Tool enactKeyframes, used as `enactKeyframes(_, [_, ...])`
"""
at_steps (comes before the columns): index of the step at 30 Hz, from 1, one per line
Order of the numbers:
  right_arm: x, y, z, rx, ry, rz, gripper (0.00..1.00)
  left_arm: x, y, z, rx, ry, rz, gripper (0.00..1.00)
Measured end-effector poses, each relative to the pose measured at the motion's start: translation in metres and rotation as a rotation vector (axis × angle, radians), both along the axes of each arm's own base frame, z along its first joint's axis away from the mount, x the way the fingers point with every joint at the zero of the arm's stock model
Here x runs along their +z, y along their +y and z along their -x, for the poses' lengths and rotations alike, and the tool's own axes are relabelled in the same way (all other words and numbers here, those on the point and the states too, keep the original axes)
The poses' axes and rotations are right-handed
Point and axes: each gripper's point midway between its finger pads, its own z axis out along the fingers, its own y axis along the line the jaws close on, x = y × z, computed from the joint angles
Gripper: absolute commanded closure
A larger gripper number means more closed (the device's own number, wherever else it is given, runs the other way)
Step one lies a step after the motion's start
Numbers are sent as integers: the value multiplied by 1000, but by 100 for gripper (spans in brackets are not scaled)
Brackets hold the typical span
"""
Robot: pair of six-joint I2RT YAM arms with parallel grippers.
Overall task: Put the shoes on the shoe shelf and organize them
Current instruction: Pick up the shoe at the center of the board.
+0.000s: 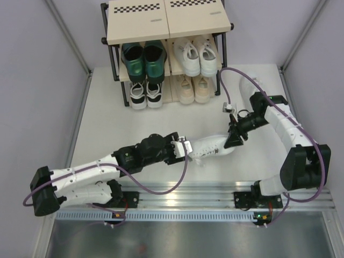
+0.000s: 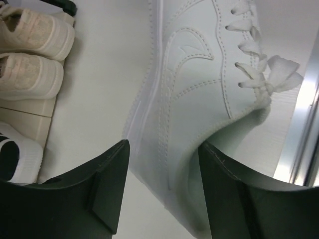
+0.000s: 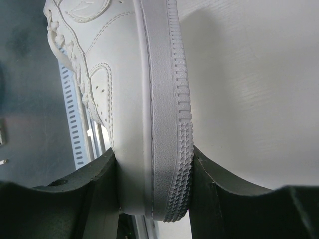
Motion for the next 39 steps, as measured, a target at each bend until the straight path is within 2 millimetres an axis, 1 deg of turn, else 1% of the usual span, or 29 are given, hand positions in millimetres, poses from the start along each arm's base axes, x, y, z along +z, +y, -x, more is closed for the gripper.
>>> enactKeyframes(2, [0, 1, 1, 6, 0, 0, 100, 0, -2, -8, 20, -46, -26, 39])
enactKeyframes(5, [-1, 0, -1, 3, -8, 5, 100, -6, -7, -16, 28, -75, -75, 53])
enactKeyframes(6, [-1, -1, -3, 2, -14, 10, 100, -9, -8, -17, 23, -79, -91, 64])
enactKeyframes(7, [-2, -2, -5, 1, -23, 18, 100, -14, -10, -17, 16, -75, -108, 72])
enactKeyframes(8, [-2, -2, -6, 1, -32, 24, 100, -18, -11, -18, 12, -80, -125, 82])
enactKeyframes(9, [-3, -3, -6, -1, -30, 30, 100, -21, -12, -19, 7, -83, -140, 96])
enactKeyframes(10, [-3, -4, -6, -4, -22, 37, 100, -23, -13, -20, 5, -90, -150, 100])
enactKeyframes(15, [-3, -4, -4, -18, 1, 42, 100, -23, -13, -22, 9, -100, -155, 100])
enactKeyframes(16, [-3, -4, -4, -19, 3, 42, 100, -23, -13, -22, 9, -100, -153, 79])
enactKeyframes(17, [-3, -4, -4, -19, 3, 40, 100, -22, -13, -22, 7, -103, -152, 61])
enactKeyframes(18, [-3, -4, -4, -18, 3, 39, 100, -21, -13, -21, 3, -101, -146, 53])
enactKeyframes(19, [-2, -3, -4, -15, -4, 35, 100, -20, -12, -18, -3, -93, -137, 49])
enactKeyframes(20, [-1, -2, -5, -12, -10, 29, 100, -18, -11, -17, -5, -93, -126, 42])
enactKeyframes(23, [1, 0, -3, -2, -9, 12, 100, -12, -6, -10, -37, -110, -93, 37])
enactKeyframes(25, [2, 1, -2, 2, -8, 2, 100, -7, -2, -4, -64, -126, -71, 37])
enactKeyframes(27, [3, 2, -2, 2, -8, -4, 100, -5, -1, -2, -77, -139, -65, 37])
enactKeyframes(30, [3, 3, -2, 5, -9, -8, 100, -9, -3, -4, -88, -150, -81, 38])
enactKeyframes(32, [3, 3, -1, 9, -10, -8, 100, -17, -7, -6, -96, -149, -106, 39])
enactKeyframes(34, [3, 4, 0, 15, -10, -8, 100, -28, -12, -9, -105, -148, -136, 49])
enactKeyframes(35, [3, 4, 0, 19, -11, -3, 100, -32, -14, -12, -106, -154, -151, 56])
enactKeyframes(36, [2, 4, 0, 21, -13, 5, 100, -38, -16, -14, -106, -154, -170, 68])
enactKeyframes(37, [0, 2, 0, 19, -10, 16, 100, -41, -17, -17, -102, -158, -187, 91])
enactKeyframes(38, [-1, 0, 1, 13, -1, 28, 100, -43, -18, -21, -90, -164, -200, 100])
enactKeyframes(39, [-1, -1, 3, -1, 24, 40, 100, -42, -19, -27, -70, -186, -214, 100])
